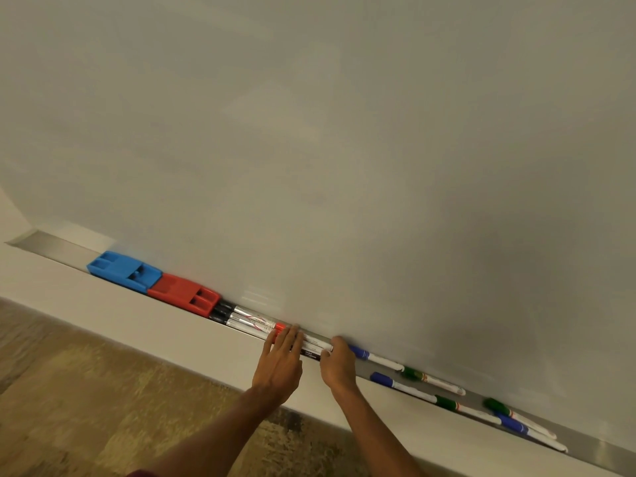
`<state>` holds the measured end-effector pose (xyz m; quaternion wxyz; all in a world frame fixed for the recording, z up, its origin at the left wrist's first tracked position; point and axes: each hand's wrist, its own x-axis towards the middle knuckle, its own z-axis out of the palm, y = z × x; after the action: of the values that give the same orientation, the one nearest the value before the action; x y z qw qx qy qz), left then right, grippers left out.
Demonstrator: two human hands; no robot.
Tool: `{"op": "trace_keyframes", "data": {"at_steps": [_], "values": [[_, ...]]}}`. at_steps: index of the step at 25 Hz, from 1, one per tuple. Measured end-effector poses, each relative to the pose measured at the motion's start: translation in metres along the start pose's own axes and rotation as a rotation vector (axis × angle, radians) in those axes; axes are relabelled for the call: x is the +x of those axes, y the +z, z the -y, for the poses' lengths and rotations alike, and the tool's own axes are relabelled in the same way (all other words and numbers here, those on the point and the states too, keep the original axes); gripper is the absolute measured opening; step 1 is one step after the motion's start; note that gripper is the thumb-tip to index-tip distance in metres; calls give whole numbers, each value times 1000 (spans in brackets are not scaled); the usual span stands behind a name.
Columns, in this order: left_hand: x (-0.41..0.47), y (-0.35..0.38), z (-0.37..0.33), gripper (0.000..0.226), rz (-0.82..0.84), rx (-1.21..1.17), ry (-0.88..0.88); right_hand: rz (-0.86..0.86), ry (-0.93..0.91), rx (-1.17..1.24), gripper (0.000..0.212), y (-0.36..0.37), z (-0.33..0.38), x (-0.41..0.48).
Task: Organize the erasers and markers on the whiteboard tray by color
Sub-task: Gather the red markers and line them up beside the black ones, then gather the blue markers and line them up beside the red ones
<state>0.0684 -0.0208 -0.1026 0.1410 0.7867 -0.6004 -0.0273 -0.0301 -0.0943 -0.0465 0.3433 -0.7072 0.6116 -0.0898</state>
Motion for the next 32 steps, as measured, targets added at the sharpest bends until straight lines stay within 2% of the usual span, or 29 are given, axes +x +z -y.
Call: {"op": "trace_keyframes", "data": {"at_steps": [8,13,19,23,25,28,32], "values": [[-2,-4,-1,66,-76,8,-2,-105,-103,-11,17,0,-8,-5],[-2,-5,-10,64,-91,0,-20,-154,-207,-24,11,-25,-35,-7],[-11,-7,-46,55,-81,-216,-3,-237,-267,-186,7,-77,-105,2],[-13,-3,-74,45,-81,-323,-9,-157,-289,-338,11,-103,-139,4],[-12,-2,-89,38,-74,-462,-86,-112,-293,-400,18,-111,-146,4],[-8,-8,-109,27,-72,-761,-300,-67,-322,-450,23,-112,-150,8],[0,-12,-125,7,-62,-1120,-537,-23,-279,-359,15,-114,-151,12]]}}
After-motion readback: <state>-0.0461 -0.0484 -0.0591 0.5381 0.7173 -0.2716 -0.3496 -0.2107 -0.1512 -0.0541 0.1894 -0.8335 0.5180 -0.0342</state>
